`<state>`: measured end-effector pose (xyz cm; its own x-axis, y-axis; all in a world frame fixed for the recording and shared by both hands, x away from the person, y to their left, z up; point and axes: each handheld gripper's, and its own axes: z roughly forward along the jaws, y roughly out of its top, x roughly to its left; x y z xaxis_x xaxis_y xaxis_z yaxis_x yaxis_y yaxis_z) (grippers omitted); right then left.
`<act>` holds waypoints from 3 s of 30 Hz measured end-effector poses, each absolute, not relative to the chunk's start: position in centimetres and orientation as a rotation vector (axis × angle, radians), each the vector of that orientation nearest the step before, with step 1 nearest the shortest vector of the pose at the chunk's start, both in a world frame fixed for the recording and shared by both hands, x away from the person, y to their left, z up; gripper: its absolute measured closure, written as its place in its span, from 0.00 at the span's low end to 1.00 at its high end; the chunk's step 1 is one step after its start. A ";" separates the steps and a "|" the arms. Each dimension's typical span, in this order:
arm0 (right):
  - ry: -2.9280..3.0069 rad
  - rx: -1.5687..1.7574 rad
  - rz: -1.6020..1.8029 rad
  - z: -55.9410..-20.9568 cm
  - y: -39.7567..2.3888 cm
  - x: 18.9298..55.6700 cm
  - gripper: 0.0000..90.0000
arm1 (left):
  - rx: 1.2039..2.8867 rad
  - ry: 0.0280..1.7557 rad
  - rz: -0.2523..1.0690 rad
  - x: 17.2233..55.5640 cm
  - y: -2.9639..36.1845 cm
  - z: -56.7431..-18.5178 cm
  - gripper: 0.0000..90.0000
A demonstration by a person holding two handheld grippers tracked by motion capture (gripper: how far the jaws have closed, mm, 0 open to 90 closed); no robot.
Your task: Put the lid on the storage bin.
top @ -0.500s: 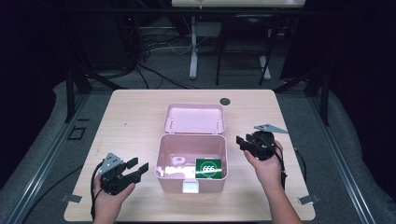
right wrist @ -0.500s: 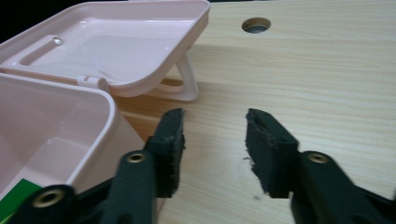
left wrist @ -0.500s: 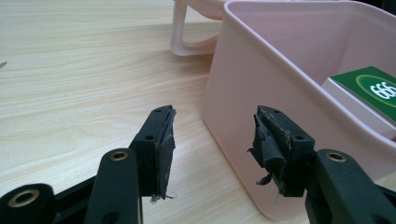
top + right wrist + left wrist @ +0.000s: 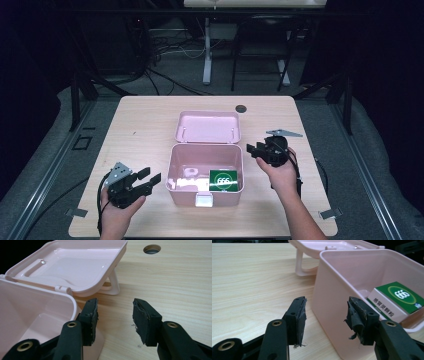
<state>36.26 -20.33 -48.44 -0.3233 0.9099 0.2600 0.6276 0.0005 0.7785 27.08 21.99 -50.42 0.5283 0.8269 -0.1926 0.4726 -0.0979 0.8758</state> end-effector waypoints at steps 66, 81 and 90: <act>2.114 1.937 0.817 -46.3 -15.5 50.2 0.84 | 1.862 0.979 0.401 27.5 18.4 -49.7 0.73; 2.076 2.012 0.800 -46.9 -15.0 50.9 0.93 | 1.853 0.977 0.408 27.5 18.3 -49.7 0.73; 2.044 1.979 0.826 -45.8 -14.9 50.4 0.95 | 1.861 0.979 0.412 27.5 18.3 -49.7 0.73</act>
<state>50.43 -14.90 -45.80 -0.0986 0.9641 0.2467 0.8647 -0.0398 0.5008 27.51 18.29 -49.68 0.6212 0.7734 -0.1266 0.4497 -0.2195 0.8658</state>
